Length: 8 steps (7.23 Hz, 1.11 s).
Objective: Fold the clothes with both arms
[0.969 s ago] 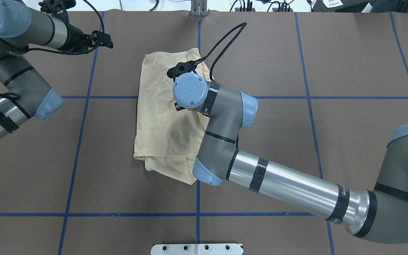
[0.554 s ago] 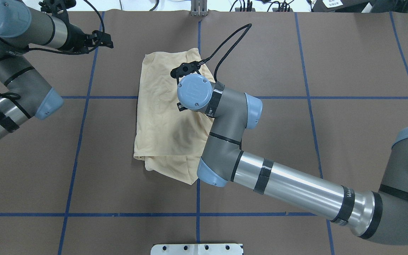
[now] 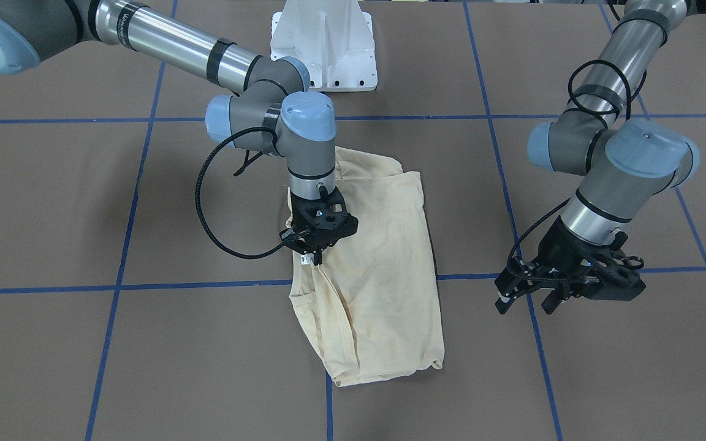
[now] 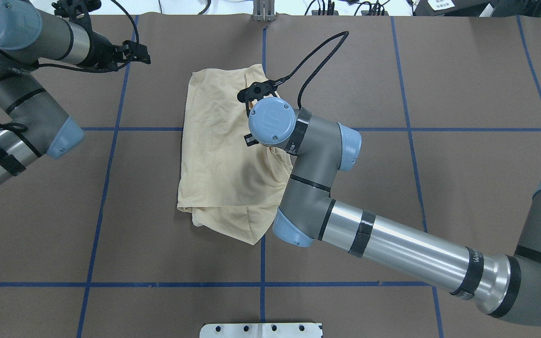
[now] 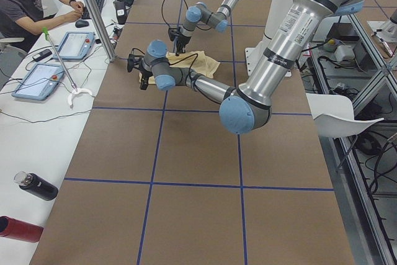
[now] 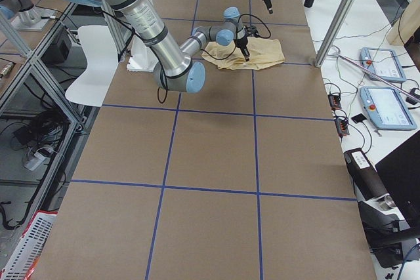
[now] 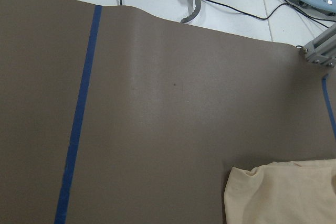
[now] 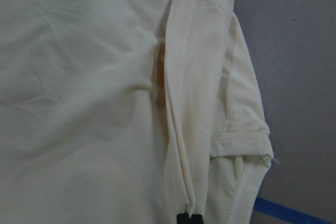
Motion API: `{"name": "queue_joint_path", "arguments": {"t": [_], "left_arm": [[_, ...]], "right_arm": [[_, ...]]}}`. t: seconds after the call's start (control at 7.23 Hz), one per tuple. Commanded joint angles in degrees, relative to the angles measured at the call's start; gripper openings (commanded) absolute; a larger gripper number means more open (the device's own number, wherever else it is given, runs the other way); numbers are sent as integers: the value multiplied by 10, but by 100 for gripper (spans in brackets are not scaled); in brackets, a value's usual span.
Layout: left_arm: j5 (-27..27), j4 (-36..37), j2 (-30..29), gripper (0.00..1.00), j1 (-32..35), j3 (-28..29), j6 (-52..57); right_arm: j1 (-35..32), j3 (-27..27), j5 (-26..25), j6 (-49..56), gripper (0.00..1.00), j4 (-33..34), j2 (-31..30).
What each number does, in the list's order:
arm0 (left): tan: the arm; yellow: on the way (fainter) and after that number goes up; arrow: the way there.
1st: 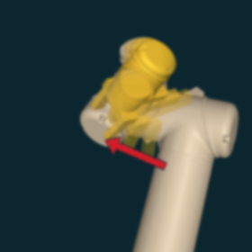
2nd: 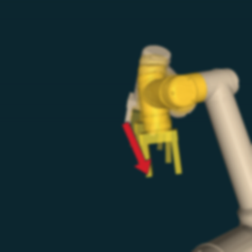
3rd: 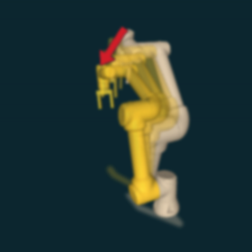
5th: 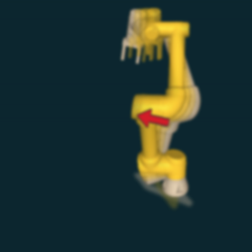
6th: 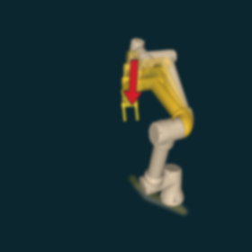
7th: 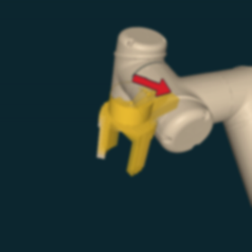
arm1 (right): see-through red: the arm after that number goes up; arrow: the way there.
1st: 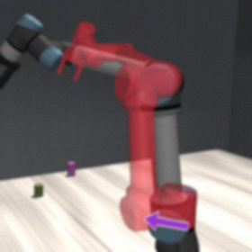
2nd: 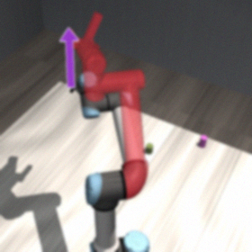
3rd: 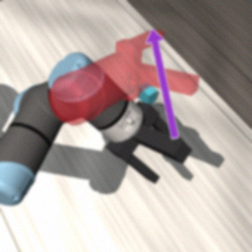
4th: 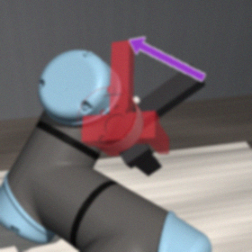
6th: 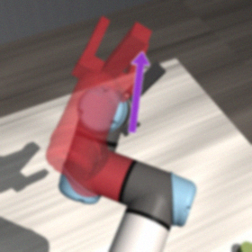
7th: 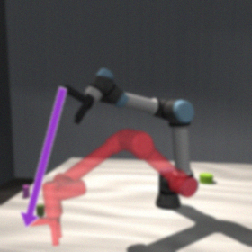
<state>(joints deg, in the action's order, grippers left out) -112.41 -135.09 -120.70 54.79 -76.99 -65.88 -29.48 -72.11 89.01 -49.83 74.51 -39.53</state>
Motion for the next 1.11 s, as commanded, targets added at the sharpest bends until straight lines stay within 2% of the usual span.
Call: {"name": "queue_joint_path", "arguments": {"t": [0.0,0.42,0.97], "left_arm": [[0,0,-1,100,0,0,-2],[0,0,-3,100,-1,-1,-6],[0,0,-3,100,-3,0,-5]], "right_arm": [[-5,-1,1,1,0,0,-6],[-12,-27,3,2,0,-1,-36],[-14,-27,0,5,0,-1,-42]]}}
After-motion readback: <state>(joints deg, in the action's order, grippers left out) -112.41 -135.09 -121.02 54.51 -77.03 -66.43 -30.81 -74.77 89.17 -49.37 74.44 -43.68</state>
